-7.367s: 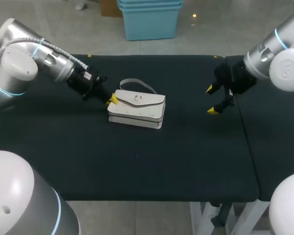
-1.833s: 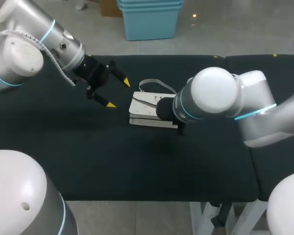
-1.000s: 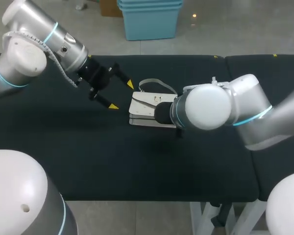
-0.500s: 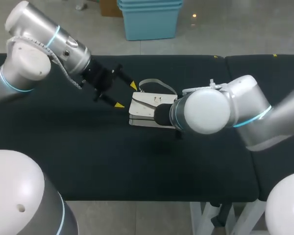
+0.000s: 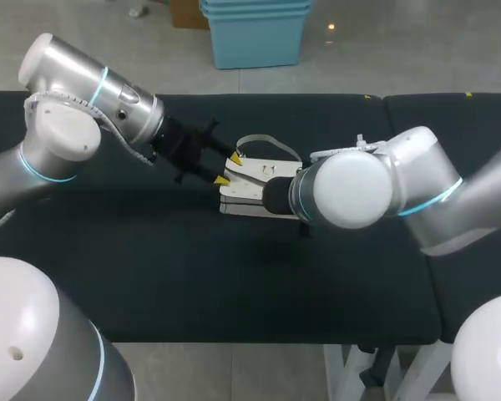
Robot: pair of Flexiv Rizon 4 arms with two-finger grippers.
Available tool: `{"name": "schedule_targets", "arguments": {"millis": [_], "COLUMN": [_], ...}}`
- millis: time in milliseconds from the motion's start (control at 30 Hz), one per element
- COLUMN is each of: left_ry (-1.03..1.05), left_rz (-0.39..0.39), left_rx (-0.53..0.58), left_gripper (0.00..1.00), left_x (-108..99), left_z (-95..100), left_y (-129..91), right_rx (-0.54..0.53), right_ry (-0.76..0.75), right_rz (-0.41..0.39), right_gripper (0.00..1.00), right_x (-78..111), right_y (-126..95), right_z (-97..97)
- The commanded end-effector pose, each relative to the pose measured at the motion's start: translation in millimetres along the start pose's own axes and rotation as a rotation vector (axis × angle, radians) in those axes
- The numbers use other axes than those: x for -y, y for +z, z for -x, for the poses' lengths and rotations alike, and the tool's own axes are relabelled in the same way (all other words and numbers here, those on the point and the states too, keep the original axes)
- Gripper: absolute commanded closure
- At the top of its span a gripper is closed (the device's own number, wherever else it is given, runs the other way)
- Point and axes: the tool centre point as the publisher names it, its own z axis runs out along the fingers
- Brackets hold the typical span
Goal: Pick up the bag, open it, inspect its contents, close it, and place it on the opposite side
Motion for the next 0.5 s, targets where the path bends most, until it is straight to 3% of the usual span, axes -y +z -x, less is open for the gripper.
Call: {"name": "schedule_targets", "arguments": {"millis": [33, 100, 500], "left_ry": [-0.008, -0.015, -0.010], "left_rz": [0.001, 0.000, 0.169], "left_rx": [-0.011, -0.018, -0.003], "left_gripper": [0.49, 0.49, 0.53], "left_x": [-3.8, -3.6, -0.4], "left_z": [3.6, 3.7, 6.3], "left_y": [14.1, 17.1, 44.1], "right_rx": [0.004, 0.004, 0.004], "right_ry": [0.000, 0.000, 0.000], "right_rz": [0.002, 0.002, 0.002], "right_gripper": [1.00, 1.00, 1.00], "right_x": [-0.3, -0.3, -0.3], "right_y": [2.0, 2.0, 2.0], "right_z": [-2.4, -2.4, -2.4]}}
